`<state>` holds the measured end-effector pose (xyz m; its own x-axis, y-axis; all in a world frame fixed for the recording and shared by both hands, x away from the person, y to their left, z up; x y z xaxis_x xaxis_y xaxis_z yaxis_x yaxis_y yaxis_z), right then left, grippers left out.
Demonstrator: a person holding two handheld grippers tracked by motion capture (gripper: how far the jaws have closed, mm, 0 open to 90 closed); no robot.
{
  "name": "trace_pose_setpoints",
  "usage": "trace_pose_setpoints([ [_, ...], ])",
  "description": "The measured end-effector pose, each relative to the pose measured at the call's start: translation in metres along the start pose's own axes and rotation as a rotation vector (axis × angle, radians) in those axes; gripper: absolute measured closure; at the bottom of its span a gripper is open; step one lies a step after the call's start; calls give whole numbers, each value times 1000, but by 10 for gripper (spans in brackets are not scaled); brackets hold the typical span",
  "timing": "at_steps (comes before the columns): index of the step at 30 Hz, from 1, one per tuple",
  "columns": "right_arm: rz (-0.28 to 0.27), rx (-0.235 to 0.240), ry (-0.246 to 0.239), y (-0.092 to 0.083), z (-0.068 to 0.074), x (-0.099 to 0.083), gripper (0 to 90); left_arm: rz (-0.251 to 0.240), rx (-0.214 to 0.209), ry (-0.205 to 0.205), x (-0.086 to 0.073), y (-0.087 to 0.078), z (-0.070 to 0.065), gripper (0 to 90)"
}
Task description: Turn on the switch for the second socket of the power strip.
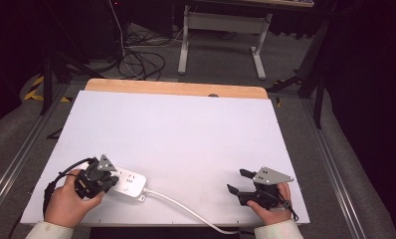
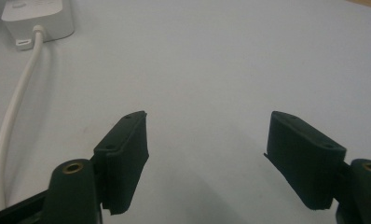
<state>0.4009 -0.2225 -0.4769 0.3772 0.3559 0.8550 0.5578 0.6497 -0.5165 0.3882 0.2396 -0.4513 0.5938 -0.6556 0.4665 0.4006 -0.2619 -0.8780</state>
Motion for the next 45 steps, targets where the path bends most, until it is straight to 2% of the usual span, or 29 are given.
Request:
trace_pose_setpoints([
  [2, -1, 0, -1, 0, 0, 0, 298, 1, -1, 0, 0, 0, 1, 900],
  [3, 0, 0, -1, 0, 0, 0, 298, -6, -16, -17, 0, 0, 2, 900],
  [6, 1, 0, 2, 0, 0, 0, 298, -27, -23, -17, -1, -1, 4, 900],
  [9, 2, 1, 4, 1, -1, -1, 297, -22, 11, -5, 2, -3, 1, 892],
  [10, 3, 1, 4, 1, -1, 0, 297, -17, 21, -3, 3, -4, 0, 860],
  [14, 3, 1, 3, 1, -1, 0, 297, -57, 14, -8, 5, -13, 0, 850],
  [19, 4, 1, 3, 1, 0, -1, 297, -89, 38, -19, 4, -22, 0, 847],
  [24, 3, 1, 6, 1, -1, -1, 297, -95, 42, -33, 5, -25, 2, 849],
  [29, 4, -1, 6, 1, -1, -1, 297, -122, 53, -28, 7, -32, 0, 847],
  [34, 3, 1, 4, 1, -1, -1, 296, -127, 48, -40, 5, -31, 2, 830],
  [36, 4, 0, 5, 1, -2, -1, 296, -145, 45, -49, 5, -32, 2, 776],
  [37, 5, 0, 6, 1, -2, -1, 296, -154, 44, -43, 6, -34, 2, 681],
  [38, 5, 0, 4, 1, -2, -1, 296, -169, 42, -49, 6, -35, 2, 634],
  [39, 5, 0, 4, 1, -2, -1, 296, -183, 45, -46, 6, -37, 2, 634],
  [40, 5, 1, 4, 1, -2, -1, 296, -205, 49, -52, 7, -39, 2, 537],
  [43, 5, 1, 4, 1, -2, -1, 295, -260, 37, -61, 6, -44, 2, 494],
  [45, 5, 1, 5, 1, -2, -1, 295, -290, 32, -65, 5, -46, 2, 430],
])
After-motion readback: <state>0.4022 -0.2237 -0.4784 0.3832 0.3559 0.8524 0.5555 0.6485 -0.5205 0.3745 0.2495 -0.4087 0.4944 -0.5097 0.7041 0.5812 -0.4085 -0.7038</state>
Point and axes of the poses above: each handheld gripper's, and its own axes: y roughly forward along the jaws, x roughly out of its top, z roughly to its left, the point moved 1 cm from there along y, roughly forward along the jaws, and after that the axes turned 4 degrees about y, right-handed, at the moved point
